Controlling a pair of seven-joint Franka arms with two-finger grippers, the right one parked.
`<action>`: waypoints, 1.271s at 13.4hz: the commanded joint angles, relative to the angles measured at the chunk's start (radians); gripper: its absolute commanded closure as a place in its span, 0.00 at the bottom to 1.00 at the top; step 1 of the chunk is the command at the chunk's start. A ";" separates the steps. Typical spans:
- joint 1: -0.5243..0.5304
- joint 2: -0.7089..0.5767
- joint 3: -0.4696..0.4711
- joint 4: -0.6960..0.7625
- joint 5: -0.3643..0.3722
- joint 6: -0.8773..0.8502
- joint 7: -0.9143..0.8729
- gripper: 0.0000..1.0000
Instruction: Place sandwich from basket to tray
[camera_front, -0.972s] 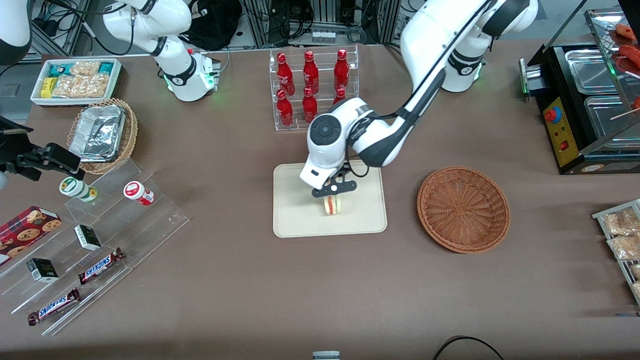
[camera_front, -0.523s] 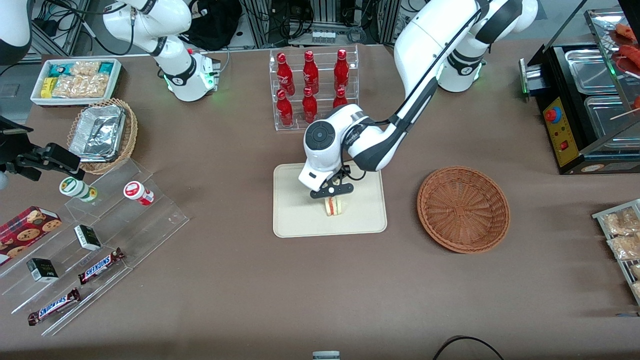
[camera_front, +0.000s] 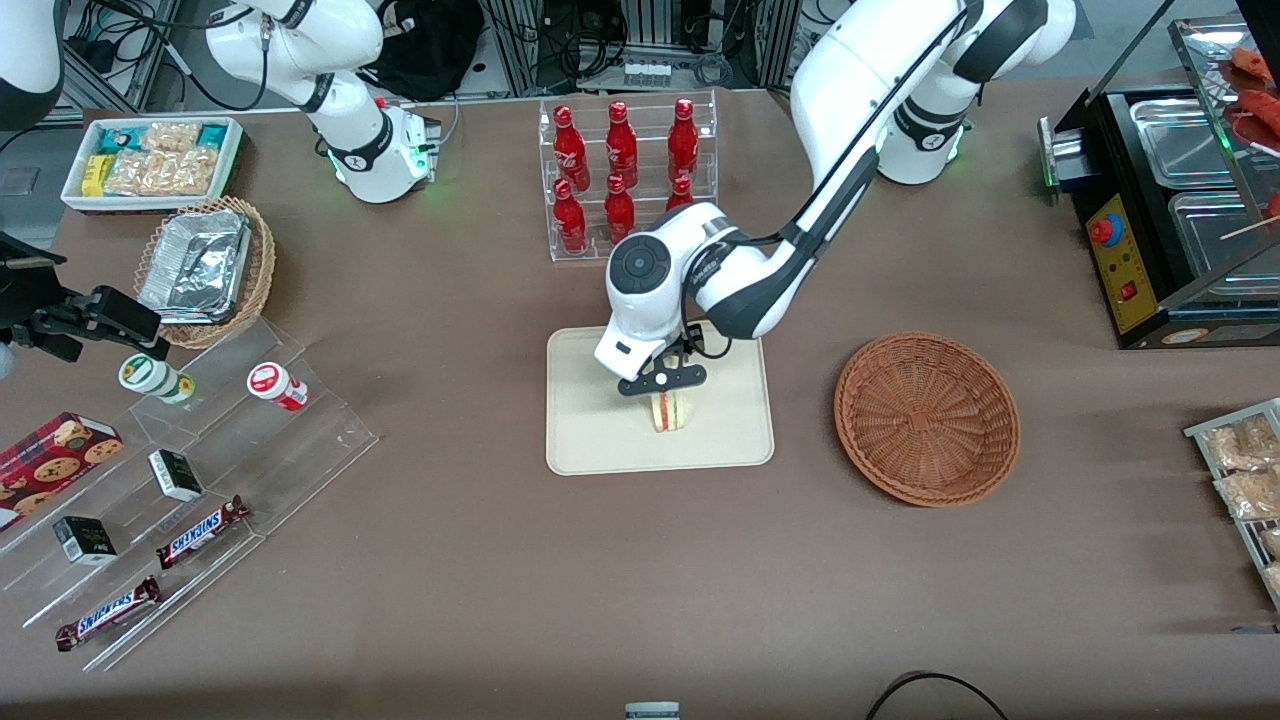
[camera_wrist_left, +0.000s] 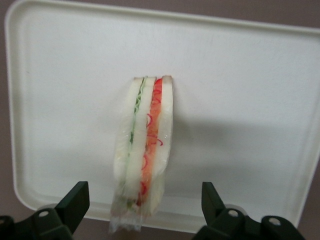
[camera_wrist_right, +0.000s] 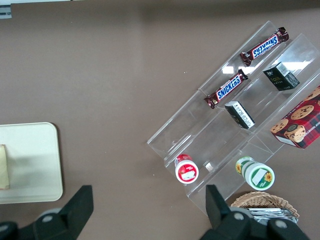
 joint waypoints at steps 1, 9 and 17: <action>0.000 -0.125 0.015 -0.010 0.003 -0.102 -0.022 0.00; 0.213 -0.410 0.072 -0.021 -0.030 -0.392 0.100 0.00; 0.549 -0.636 0.074 -0.097 -0.153 -0.617 0.714 0.00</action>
